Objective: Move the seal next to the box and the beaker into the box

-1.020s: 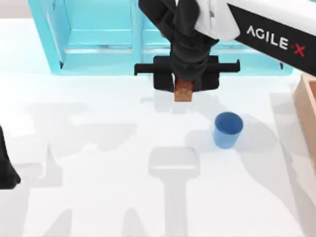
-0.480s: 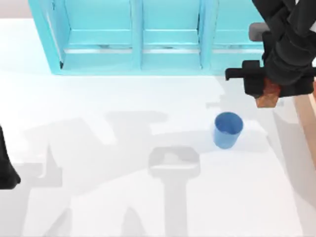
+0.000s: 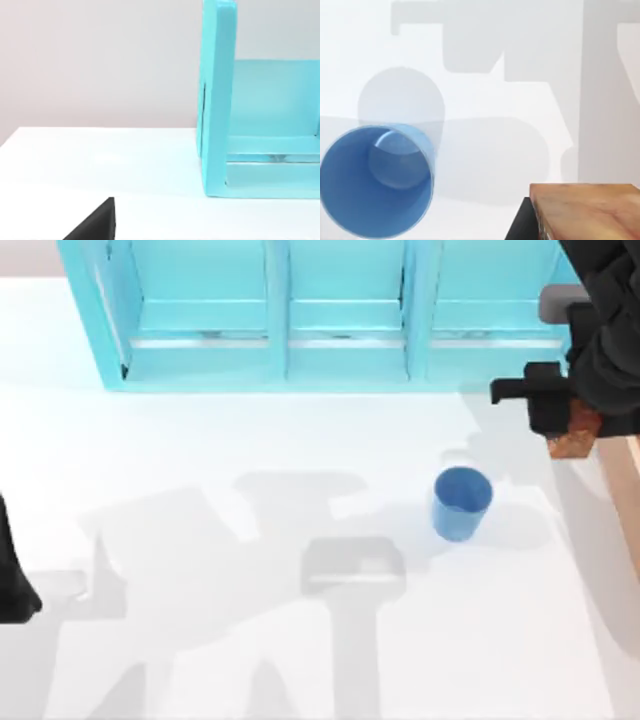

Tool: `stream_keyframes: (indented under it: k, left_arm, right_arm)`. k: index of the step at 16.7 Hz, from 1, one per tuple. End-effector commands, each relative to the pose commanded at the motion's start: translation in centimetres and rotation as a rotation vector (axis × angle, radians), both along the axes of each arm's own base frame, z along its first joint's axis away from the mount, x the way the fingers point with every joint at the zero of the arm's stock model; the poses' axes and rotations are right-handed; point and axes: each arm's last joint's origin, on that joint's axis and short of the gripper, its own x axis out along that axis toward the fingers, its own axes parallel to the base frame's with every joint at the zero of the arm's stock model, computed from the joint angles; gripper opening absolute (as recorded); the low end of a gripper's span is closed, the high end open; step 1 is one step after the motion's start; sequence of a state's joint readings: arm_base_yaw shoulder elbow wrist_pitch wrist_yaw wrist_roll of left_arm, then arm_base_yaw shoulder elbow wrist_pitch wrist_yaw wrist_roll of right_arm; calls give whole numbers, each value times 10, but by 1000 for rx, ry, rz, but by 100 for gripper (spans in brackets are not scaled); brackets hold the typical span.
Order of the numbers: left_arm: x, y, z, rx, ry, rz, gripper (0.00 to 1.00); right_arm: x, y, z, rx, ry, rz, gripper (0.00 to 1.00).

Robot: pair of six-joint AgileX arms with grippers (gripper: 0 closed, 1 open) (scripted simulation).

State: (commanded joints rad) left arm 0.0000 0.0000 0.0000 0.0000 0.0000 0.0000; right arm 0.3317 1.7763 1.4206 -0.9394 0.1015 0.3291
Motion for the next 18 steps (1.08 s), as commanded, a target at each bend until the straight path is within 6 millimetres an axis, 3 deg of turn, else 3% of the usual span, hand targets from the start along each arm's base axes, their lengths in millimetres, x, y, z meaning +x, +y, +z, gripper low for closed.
stream_keyframes:
  k: [8, 12, 18]
  left_arm:
    - [0, 0, 0, 0, 0, 0, 100]
    - [0, 0, 0, 0, 0, 0, 100]
    - [0, 0, 0, 0, 0, 0, 100]
  right_arm:
    - [14, -1, -59, 3, -7, 1, 0]
    - [14, -1, -61, 4, -6, 0, 0]
    - [14, -1, -61, 4, -6, 0, 45]
